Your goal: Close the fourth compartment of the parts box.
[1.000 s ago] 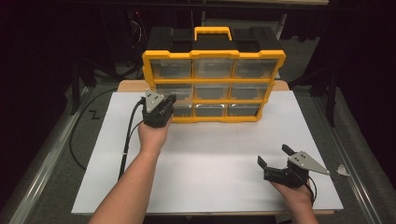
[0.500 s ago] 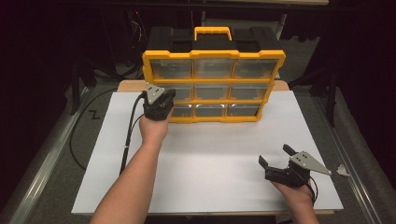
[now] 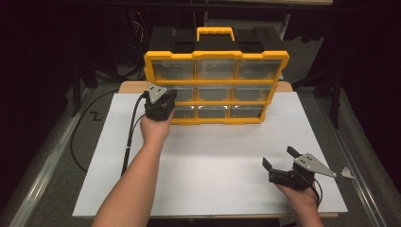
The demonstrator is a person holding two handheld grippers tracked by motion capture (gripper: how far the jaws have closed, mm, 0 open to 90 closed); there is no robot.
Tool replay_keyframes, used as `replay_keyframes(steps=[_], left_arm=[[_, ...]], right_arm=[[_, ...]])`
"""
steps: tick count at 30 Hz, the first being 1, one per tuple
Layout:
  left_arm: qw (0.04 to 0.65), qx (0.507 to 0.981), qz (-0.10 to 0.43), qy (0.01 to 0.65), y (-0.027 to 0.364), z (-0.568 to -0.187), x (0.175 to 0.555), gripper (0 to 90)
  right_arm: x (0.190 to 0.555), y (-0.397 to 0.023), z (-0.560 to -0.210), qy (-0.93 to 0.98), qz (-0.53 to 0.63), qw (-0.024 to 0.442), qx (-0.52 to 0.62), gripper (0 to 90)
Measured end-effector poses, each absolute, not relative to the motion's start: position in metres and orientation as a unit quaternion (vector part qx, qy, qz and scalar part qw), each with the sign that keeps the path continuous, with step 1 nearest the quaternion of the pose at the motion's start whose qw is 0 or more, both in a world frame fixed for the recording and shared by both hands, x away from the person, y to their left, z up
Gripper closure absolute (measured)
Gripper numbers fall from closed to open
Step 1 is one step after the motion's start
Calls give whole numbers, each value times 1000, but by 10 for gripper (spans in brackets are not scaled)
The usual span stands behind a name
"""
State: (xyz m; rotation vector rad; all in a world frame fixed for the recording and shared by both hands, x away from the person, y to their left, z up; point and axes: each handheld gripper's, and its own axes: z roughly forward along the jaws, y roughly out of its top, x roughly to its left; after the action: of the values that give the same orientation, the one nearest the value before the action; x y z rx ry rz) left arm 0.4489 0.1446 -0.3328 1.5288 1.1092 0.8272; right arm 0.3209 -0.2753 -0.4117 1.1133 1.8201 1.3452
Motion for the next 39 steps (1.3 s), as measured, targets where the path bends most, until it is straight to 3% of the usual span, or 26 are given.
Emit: replay_keyframes(steps=[23, 39], left_arm=[[542, 644, 318, 435, 194, -375, 357, 897], [536, 649, 296, 452, 227, -418, 303, 896]], right_arm=[[319, -268, -412, 697, 499, 308, 412, 12], [316, -267, -412, 697, 498, 310, 412, 15]])
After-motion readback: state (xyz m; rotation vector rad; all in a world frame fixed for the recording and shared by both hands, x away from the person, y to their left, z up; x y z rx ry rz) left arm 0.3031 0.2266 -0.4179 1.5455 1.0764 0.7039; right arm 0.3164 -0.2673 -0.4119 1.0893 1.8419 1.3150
